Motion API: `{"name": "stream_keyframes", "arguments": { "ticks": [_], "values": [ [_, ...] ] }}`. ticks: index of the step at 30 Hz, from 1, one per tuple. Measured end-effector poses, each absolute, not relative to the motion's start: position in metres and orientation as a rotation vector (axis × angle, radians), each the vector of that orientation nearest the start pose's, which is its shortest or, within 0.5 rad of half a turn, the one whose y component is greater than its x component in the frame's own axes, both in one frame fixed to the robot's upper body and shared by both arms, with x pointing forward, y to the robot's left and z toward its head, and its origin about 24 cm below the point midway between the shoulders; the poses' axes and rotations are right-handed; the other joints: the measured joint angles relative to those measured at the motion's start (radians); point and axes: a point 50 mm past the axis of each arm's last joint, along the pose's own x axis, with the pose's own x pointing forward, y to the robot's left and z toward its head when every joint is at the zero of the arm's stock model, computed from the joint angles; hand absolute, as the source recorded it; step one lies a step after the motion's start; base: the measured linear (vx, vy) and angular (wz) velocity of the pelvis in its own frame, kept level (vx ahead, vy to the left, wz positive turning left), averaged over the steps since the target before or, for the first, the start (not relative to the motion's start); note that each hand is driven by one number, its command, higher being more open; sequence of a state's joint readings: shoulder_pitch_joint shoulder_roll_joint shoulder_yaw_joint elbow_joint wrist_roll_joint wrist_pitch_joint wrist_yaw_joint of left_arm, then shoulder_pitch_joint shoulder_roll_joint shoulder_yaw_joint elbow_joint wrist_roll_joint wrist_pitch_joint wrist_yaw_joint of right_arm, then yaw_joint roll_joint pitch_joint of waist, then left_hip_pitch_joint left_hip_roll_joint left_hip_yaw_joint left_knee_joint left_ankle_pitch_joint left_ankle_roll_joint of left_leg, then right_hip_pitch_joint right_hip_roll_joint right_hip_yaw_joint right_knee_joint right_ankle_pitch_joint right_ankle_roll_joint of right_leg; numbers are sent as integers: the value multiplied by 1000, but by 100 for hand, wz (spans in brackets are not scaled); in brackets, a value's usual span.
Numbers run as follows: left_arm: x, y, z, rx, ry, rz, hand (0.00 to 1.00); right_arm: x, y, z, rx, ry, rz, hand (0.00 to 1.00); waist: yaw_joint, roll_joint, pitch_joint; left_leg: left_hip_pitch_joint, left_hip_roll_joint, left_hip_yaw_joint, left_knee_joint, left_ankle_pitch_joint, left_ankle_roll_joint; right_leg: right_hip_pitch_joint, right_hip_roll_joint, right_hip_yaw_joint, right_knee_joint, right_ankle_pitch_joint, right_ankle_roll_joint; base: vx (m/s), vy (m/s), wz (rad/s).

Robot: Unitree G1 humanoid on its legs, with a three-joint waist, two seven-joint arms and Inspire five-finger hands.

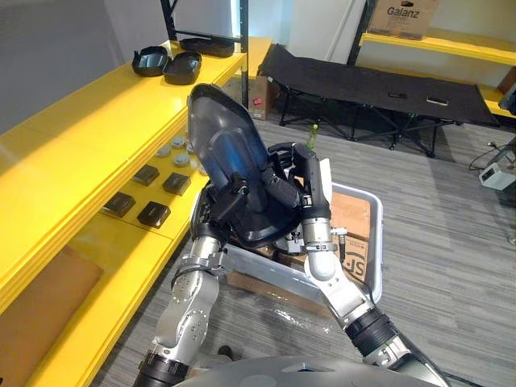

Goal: Walk over and take three plastic housings, then place them on the shelf

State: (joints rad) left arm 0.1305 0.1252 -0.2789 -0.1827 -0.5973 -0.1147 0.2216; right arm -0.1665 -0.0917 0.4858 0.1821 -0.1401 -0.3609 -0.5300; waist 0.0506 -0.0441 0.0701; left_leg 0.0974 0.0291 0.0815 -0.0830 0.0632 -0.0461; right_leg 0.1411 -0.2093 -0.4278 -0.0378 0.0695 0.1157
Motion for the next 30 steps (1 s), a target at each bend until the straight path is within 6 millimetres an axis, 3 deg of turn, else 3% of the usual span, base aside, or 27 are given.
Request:
{"name": "stream_keyframes", "arguments": {
  "ticks": [5,6,13,15,20,25,30],
  "values": [
    [222,127,55,-522,-39,41,0,252,-58,66,-90,-376,51,0,-6,0,0,0,2,0,0,-4,-5,-4,1,-5,1,-7,-10,-7,1,0],
    [222,128,54,-520,-38,45,0,252,-58,66,-89,-374,52,100,-6,0,0,0,2,0,0,-4,-6,-6,1,-5,1,-8,-10,0,0,0],
    [219,130,53,-506,-34,131,0,231,-51,52,-67,-329,96,100,-5,-8,-5,-1,3,0,0,-3,-4,-7,3,-6,-1,-7,-10,0,0,0],
    [219,129,57,-557,-64,192,0,224,-47,45,-66,-303,122,100,-8,-11,-6,-1,3,-1,0,-3,-4,-7,3,-5,-1,-6,-7,0,0,0],
    [217,137,76,-440,-201,315,0,222,-48,53,16,-295,101,100,-14,-15,-5,0,3,0,1,-4,-4,0,3,-5,-1,-5,-6,0,0,0],
    [206,165,107,-128,-437,590,0,223,-83,79,310,-309,-23,100,-26,-15,-4,15,7,23,16,-33,-12,0,4,21,1,-9,-11,-6,7,-15],
    [199,178,117,131,-555,742,0,223,-133,82,516,-309,-167,100,-29,-14,-3,17,14,41,18,-36,-13,-5,6,33,1,-12,-15,-7,3,-9]
  ]
}}
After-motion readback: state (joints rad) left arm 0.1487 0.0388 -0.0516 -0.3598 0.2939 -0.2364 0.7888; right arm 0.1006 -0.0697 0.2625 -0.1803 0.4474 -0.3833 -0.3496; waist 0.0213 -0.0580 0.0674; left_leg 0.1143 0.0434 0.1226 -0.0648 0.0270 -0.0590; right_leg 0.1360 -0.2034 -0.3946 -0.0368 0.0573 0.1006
